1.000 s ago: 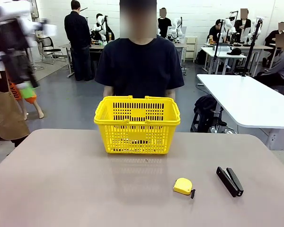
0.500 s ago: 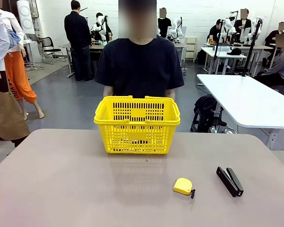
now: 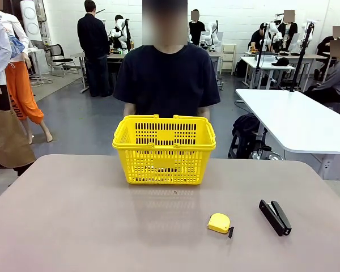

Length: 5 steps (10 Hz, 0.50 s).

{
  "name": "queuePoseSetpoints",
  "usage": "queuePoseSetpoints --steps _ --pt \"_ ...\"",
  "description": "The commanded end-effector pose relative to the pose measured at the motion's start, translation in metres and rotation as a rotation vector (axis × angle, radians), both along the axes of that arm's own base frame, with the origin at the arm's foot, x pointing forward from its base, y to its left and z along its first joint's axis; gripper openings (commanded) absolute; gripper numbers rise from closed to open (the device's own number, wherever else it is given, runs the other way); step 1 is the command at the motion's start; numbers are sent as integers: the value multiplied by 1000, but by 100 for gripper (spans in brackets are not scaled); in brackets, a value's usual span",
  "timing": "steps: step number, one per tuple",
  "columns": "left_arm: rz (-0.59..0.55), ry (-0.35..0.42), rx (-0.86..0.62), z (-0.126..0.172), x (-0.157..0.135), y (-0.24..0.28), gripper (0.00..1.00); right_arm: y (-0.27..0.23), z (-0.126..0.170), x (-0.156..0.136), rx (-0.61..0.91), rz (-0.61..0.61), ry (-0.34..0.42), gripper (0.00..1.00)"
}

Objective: Place the items the person wants into the basket.
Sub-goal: Pick up the item the person points to and place it in the Market Basket.

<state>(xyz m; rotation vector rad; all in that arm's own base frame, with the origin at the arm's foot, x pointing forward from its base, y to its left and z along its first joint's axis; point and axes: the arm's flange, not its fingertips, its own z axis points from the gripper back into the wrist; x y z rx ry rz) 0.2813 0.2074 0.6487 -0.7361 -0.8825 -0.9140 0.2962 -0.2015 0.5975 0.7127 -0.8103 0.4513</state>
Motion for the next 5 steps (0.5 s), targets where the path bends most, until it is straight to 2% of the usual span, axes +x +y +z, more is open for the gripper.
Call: queuePoseSetpoints --steps 1,3,5 --pt "-4 -23 18 0 -1 -1 100 0 0 2 18 12 -25 100" --pt "15 7 40 2 1 -7 100 0 0 2 18 12 -25 100" --pt "13 0 17 3 -1 0 100 0 0 2 18 12 -25 100"
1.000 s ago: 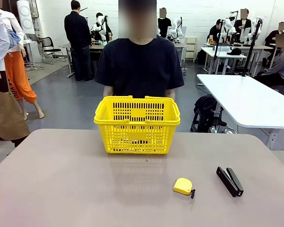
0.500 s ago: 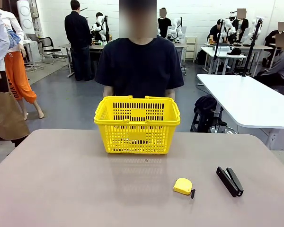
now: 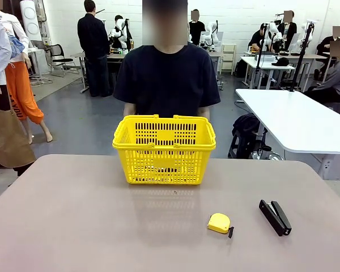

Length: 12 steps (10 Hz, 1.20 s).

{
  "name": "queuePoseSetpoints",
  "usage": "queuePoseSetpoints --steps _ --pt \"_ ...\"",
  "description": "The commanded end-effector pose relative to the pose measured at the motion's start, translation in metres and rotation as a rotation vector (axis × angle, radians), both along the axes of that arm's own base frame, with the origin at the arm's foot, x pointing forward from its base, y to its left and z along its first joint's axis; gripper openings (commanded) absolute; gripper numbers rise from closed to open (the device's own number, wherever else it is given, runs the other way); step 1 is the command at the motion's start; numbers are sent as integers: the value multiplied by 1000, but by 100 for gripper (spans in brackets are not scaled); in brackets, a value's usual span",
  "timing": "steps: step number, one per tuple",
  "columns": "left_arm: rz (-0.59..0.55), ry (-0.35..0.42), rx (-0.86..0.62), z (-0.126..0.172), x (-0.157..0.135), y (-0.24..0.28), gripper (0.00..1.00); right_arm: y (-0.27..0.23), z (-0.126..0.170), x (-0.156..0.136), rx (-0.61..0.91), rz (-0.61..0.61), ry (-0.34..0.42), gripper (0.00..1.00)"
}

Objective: Place the items the person wants into the basket.
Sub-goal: Pick up the item the person points to and place it in the Market Basket.

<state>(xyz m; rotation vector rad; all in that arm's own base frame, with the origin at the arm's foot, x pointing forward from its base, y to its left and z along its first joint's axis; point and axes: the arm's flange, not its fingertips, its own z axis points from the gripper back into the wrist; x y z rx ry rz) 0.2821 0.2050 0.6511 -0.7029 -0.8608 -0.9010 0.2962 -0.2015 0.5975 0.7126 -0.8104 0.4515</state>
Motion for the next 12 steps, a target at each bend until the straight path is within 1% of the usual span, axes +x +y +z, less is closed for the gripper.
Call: queuePoseSetpoints --steps 1,12 --pt "-9 -13 -15 0 -1 2 100 0 0 2 18 12 -25 100" --pt "-9 -13 -15 0 -1 2 100 0 0 2 18 12 -25 100"
